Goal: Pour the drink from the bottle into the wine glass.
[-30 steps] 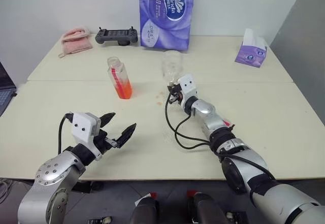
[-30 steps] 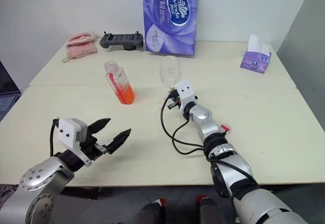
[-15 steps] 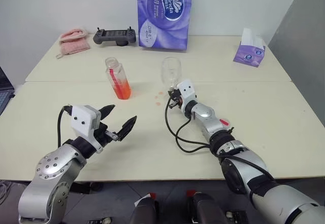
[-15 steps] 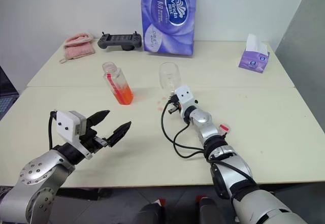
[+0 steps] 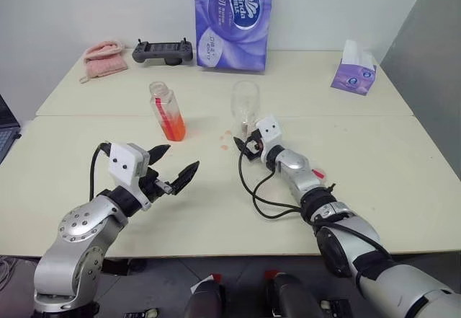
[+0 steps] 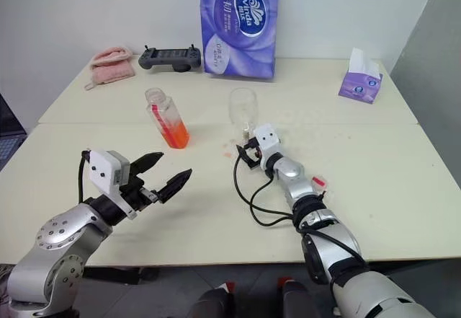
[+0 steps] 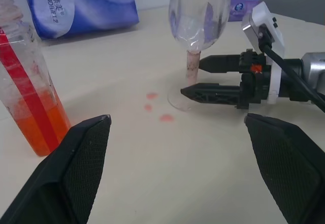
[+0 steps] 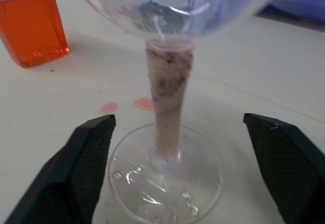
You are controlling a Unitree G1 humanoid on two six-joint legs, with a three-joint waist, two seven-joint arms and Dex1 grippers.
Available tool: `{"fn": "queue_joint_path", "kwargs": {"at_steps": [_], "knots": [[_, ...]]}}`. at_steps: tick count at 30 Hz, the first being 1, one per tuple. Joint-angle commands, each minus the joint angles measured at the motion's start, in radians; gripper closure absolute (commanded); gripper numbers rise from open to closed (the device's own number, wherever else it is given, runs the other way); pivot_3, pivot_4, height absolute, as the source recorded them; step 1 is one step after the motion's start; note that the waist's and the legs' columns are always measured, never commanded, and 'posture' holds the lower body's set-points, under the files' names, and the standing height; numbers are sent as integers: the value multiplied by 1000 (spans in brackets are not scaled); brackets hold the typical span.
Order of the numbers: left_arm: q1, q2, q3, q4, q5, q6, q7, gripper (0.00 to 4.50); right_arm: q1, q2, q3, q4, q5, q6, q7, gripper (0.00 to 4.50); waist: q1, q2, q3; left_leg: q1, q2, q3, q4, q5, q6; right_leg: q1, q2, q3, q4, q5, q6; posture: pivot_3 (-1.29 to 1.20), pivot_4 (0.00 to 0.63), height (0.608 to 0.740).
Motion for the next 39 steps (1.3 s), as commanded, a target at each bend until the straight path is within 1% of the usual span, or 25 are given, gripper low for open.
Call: {"fn": "queue_joint_path", "kwargs": {"at_steps": [1, 3, 5, 7, 10, 12, 13, 15, 19, 21, 24, 27, 31, 39], "knots": [[-10, 8, -7, -9, -2, -17, -7, 0, 26, -27, -8, -84, 4, -21, 11, 22, 0, 0, 0, 0, 0, 0, 0, 0, 0, 0, 0, 0, 0, 0, 0, 0, 150, 740], [-8, 9, -2, -5, -2, -20, -7, 0, 63, -52, -6, -147, 8, -7, 27, 22, 0, 0, 0, 0, 0, 0, 0, 0, 0, 0, 0, 0, 0, 0, 0, 0, 150, 740], [-6, 7, 16, 4, -5, -22, -1, 0, 136, -93, -2, -292, 28, 39, 82, 22, 2, 0, 0, 0, 0, 0, 0, 0, 0, 0, 0, 0, 0, 0, 0, 0, 150, 740], [1, 2, 40, 21, -5, -29, 8, 0, 257, -140, 5, -576, 101, 155, 184, 22, 5, 0, 0, 0, 0, 0, 0, 0, 0, 0, 0, 0, 0, 0, 0, 0, 150, 740], [-4, -27, 64, 61, 0, -48, 42, 0, 423, -217, 24, -1024, 258, 414, 289, 22, 5, 1, 0, -1, 0, -2, -1, 0, 0, 0, -1, -1, -1, 0, 0, 0, 150, 740], [-17, -49, 70, 111, 20, -78, 64, 0, 500, -275, 42, -1233, 301, 525, 310, 22, 3, 1, 0, -1, 1, -2, -1, 0, 0, 0, -1, -1, -1, 0, 0, 0, 150, 740], [-22, -55, 70, 130, 30, -93, 71, 0, 521, -293, 46, -1294, 312, 561, 309, 22, 2, 1, 0, 0, 1, -2, -1, 0, 0, 0, -1, -1, -1, 0, 0, 0, 150, 740], [-41, -70, 71, 166, 46, -122, 89, 0, 547, -311, 44, -1374, 341, 622, 296, 22, -1, 0, 0, 1, 2, -2, -1, 0, 0, 1, 1, -1, -1, 0, 1, 0, 150, 740], [-141, -134, 73, 298, 112, -206, 197, 0, 613, -338, 12, -1555, 440, 755, 269, 22, 9, 0, 0, 1, 2, -4, -1, 0, 0, 1, 1, -3, -1, 0, 0, 0, 150, 740], [-189, -163, 68, 357, 129, -237, 231, 0, 631, -358, 13, -1603, 455, 792, 264, 22, 14, -1, 0, 0, 0, -4, -1, 0, 0, 2, 1, -3, -1, 0, 0, 0, 150, 740], [-253, -188, 43, 451, 163, -289, 247, 0, 643, -376, 12, -1623, 442, 819, 227, 22, 16, -2, -1, 0, -2, -4, 0, 0, 0, 3, 0, -3, -2, 0, 1, 0, 150, 740], [-309, -191, 24, 540, 190, -337, 238, 0, 653, -373, 7, -1644, 444, 834, 190, 22, 16, -3, -1, 0, -2, -4, 0, 0, 0, 3, 1, -4, -2, 0, 1, 0, 150, 740], [-386, -173, 17, 654, 203, -387, 209, 0, 662, -371, 3, -1710, 465, 877, 148, 22, 16, -3, -1, 0, -2, -5, -1, 0, 0, 3, 1, -4, -2, 0, 1, 0, 150, 740], [-531, -155, -15, 875, 242, -483, 142, 0, 688, -394, -23, -1794, 481, 921, 90, 22, 15, -3, -1, 0, -2, -5, 0, 0, 0, 3, 1, -5, -3, 0, 1, 0, 150, 740]]}}
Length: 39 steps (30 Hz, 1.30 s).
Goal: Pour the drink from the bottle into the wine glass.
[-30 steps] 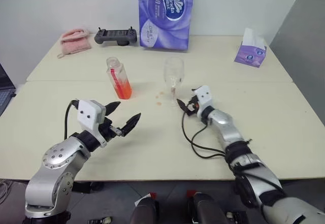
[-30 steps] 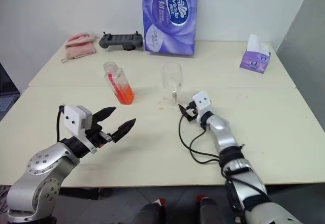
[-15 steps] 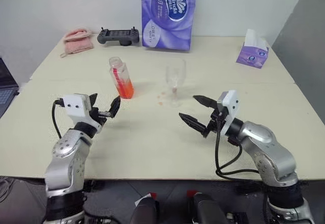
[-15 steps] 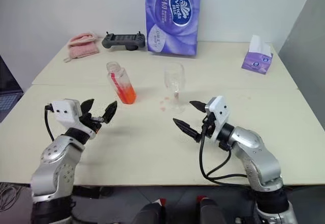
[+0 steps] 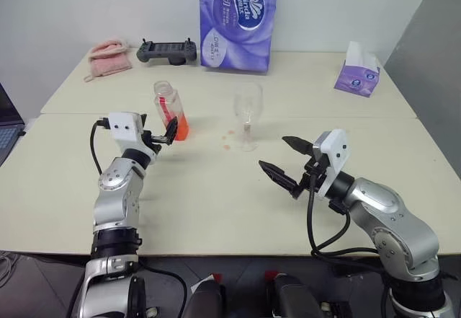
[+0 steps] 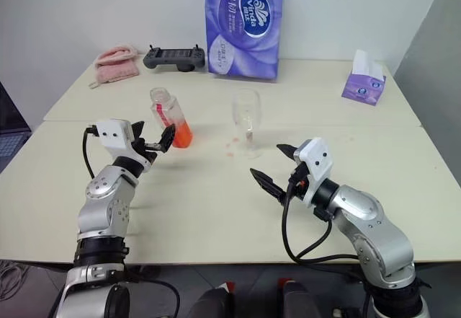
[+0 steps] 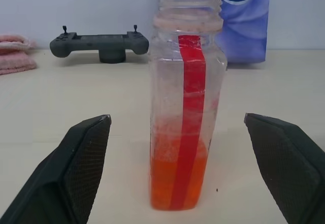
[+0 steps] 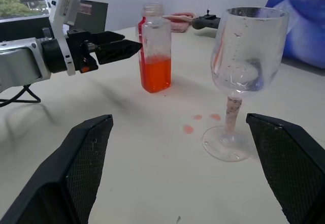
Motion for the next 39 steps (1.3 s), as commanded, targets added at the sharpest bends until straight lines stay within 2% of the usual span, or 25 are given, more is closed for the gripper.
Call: {"fn": "queue_joint_path", "kwargs": {"at_steps": [1, 13, 19, 22, 29, 33, 39], "knots": [[-61, 10, -20, 67, 21, -60, -33, 0, 4, -10, -32, -76, 18, 10, -29, 22, 0, 0, 0, 0, 0, 0, 0, 0, 0, 0, 0, 0, 0, 0, 0, 0, 150, 740], [-219, 3, -35, 334, 61, -194, -32, 0, 19, -6, -29, -110, 17, 32, -96, 22, 0, 0, 0, 0, 0, -1, 0, 0, 0, 0, 0, -1, 0, 0, 0, 0, 150, 740], [-250, 8, -38, 402, 85, -240, -16, 0, 18, -14, -37, -110, 19, 31, -100, 22, -1, 0, 0, 0, 0, -1, 0, 0, 0, 0, 0, -1, 0, 0, 0, 0, 150, 740], [-244, 8, -39, 410, 90, -254, -13, 588, 16, -8, -49, -99, 23, 27, -107, 0, -1, -1, 0, 0, 0, -1, 0, 0, 0, 0, 0, -1, 0, 0, 0, 0, 150, 740], [-235, 9, -32, 415, 96, -260, 4, 2750, 8, -8, -44, -82, 17, 14, -104, 0, -1, -1, 0, -1, 0, -1, 0, 0, 0, 0, 0, -1, 0, 0, 0, 0, 150, 740], [-239, 10, -40, 421, 101, -253, -1, 2819, 10, -5, -44, -75, 12, 4, -107, 0, -1, -1, 0, -1, 0, -1, 0, 0, 0, 0, 0, -1, 0, 0, 0, 0, 150, 740], [-289, 30, -139, 391, 150, -226, -128, 2819, -3, 35, -100, -38, 22, -28, -147, 0, 2, -1, 0, -1, -1, -1, 0, 0, 0, 0, 0, -1, 0, 0, 0, 0, 150, 740]]}}
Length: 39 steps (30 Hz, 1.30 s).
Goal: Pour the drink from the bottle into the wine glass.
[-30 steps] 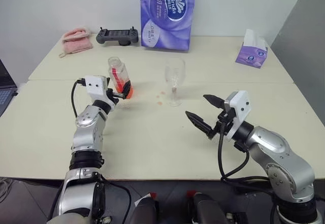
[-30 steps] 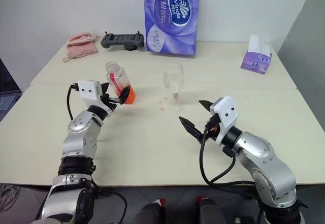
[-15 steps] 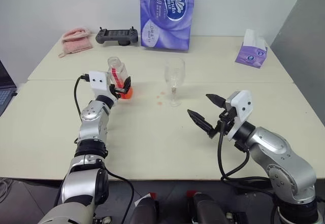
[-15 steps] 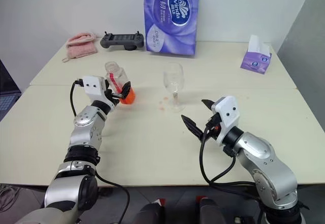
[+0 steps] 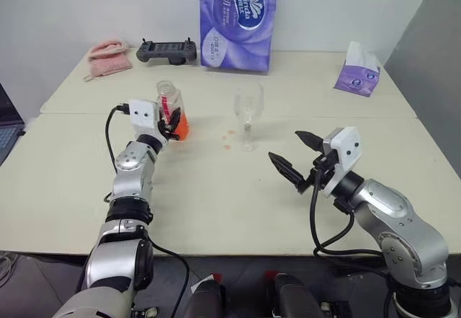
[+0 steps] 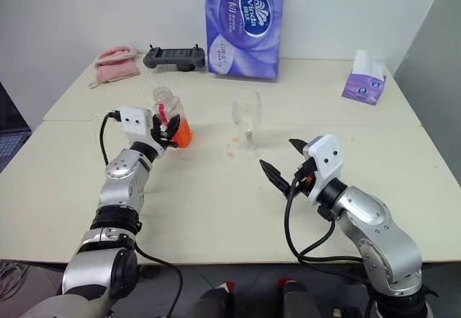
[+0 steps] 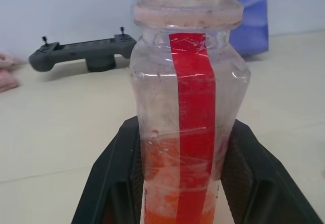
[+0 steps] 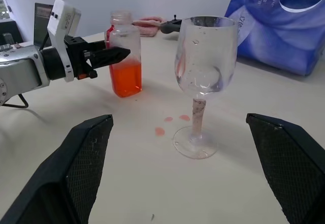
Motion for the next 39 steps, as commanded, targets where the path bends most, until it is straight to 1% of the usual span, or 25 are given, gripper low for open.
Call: {"fn": "queue_joint_path", "kwargs": {"at_steps": [1, 4, 8, 16, 22, 27, 33, 39], "knots": [[-63, 22, -62, -38, 21, 11, -101, 2819, -26, 34, -74, 9, 24, -46, -26, 0, 4, -1, 0, 0, 0, 0, 0, 0, 0, 0, 0, 0, 0, 0, 0, 0, 150, 740], [-112, 50, -107, -20, 64, -15, -154, 2819, -33, 27, -83, 34, 22, -73, 2, 0, 9, -2, 1, -1, -1, 0, 1, 0, 0, 0, 0, -2, 0, 0, 0, 0, 150, 740], [-192, 100, -186, 28, 168, -100, -184, 2819, -61, 29, -86, 90, 3, -151, 29, 0, 6, -2, 1, -1, 0, 0, 0, 0, 0, 0, 1, -3, 0, 0, 0, 0, 150, 740], [-340, 145, -247, 98, 257, -198, -206, 2819, -140, 61, -44, 133, -13, -210, 29, 0, -9, -2, 1, -1, 0, 1, 0, 0, 0, -2, 1, -2, 1, 0, 0, 0, 150, 740], [-415, 159, -296, 152, 324, -271, -208, 2819, -161, 70, -28, 126, 2, -215, 42, 0, -10, -2, 1, -2, 0, 2, 0, 0, 0, -2, 1, -2, 1, 0, 0, 0, 150, 740], [-472, 175, -345, 208, 402, -361, -177, 2819, -149, 77, -18, 132, -5, -237, 52, 0, -10, -2, 2, -2, 0, 2, 0, 0, 0, -3, 1, -2, 1, 0, 0, 0, 150, 740], [-531, 212, -419, 292, 547, -477, -51, 2819, -131, 79, -11, 148, -43, -287, 49, 0, -10, -2, 2, -2, 0, 2, 0, 0, 0, -3, 1, -2, 1, 0, 0, 0, 150, 740], [-579, 213, -458, 349, 609, -530, 11, 2819, -127, 85, -10, 154, -58, -303, 44, 0, -10, -3, 2, -3, 0, 2, 0, 0, 0, -3, 1, -2, 1, 0, 0, 0, 150, 740]]}}
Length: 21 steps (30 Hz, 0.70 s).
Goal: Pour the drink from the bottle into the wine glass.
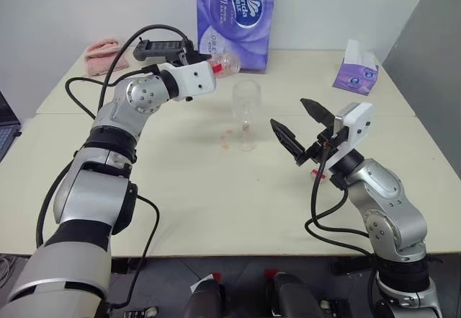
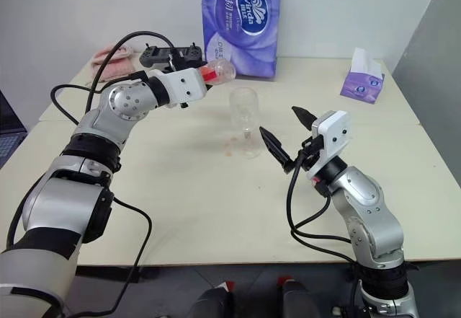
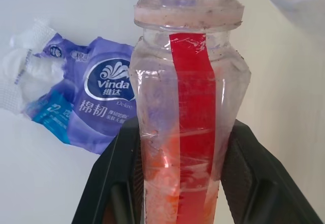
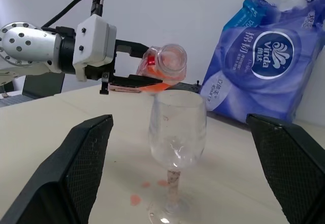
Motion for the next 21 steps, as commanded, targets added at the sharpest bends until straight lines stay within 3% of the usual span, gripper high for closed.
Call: {"fn": "queue_joint_path", "kwargs": {"at_steps": [1, 21], "knots": [[-67, 10, 0, 6, 13, -40, 41, 2819, -5, 8, -4, -18, -8, -30, -8, 0, 0, 0, 0, 0, 0, 0, 0, 0, 0, 0, 0, 0, 0, 0, 0, 0, 150, 740], [-131, 16, -71, 43, 117, -122, 103, 2819, -9, 22, -8, -26, -21, -16, -34, 0, 0, 0, 0, 0, 0, 1, 0, 0, 0, -1, 0, 1, 1, 0, 0, 0, 150, 740]]}}
